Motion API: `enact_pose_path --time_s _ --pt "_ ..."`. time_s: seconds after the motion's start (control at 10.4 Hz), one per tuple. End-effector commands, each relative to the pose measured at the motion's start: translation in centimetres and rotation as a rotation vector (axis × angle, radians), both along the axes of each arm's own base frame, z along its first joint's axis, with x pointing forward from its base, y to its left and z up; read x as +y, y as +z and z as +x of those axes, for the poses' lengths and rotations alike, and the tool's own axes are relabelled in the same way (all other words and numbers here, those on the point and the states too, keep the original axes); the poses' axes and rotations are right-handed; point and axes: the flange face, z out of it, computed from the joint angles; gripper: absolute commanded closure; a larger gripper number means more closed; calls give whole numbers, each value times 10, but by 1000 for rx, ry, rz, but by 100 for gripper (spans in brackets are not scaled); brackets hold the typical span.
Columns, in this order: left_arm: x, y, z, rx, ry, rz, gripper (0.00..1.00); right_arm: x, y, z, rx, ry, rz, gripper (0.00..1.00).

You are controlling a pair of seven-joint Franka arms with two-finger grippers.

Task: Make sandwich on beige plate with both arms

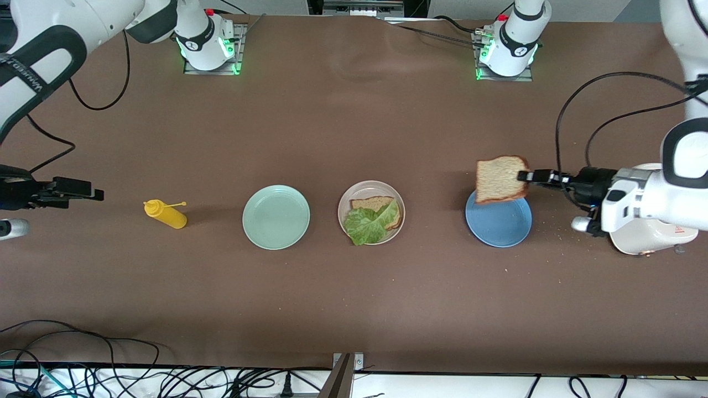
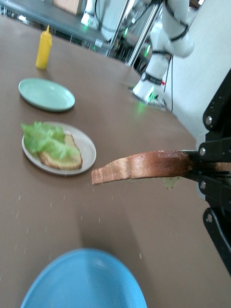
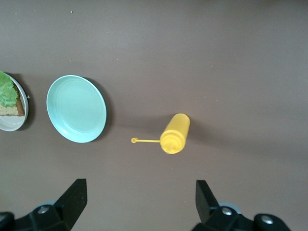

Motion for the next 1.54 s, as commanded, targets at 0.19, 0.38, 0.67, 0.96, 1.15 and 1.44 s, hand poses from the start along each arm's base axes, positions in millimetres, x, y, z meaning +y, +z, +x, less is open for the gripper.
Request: enact_pose_path --time_s 0.19,0.38,0.67,0.96,1.15,1.44 --pt "-96 -18 23 -36 52 -167 100 56 25 -1 66 -166 -181 0" --pt "-121 -30 26 -49 88 -178 100 74 23 -2 110 -220 -179 0" --pt "-152 -44 30 -69 167 -202 100 102 29 -6 84 -143 -270 0" --pt "-167 -76 21 -98 199 -177 100 90 32 -14 40 -155 -273 0" --pt "-174 -98 8 -121 220 -179 100 70 32 -19 29 -155 -248 0" --pt "-196 -112 -1 -124 288 -200 100 52 28 -39 -9 -129 -277 0"
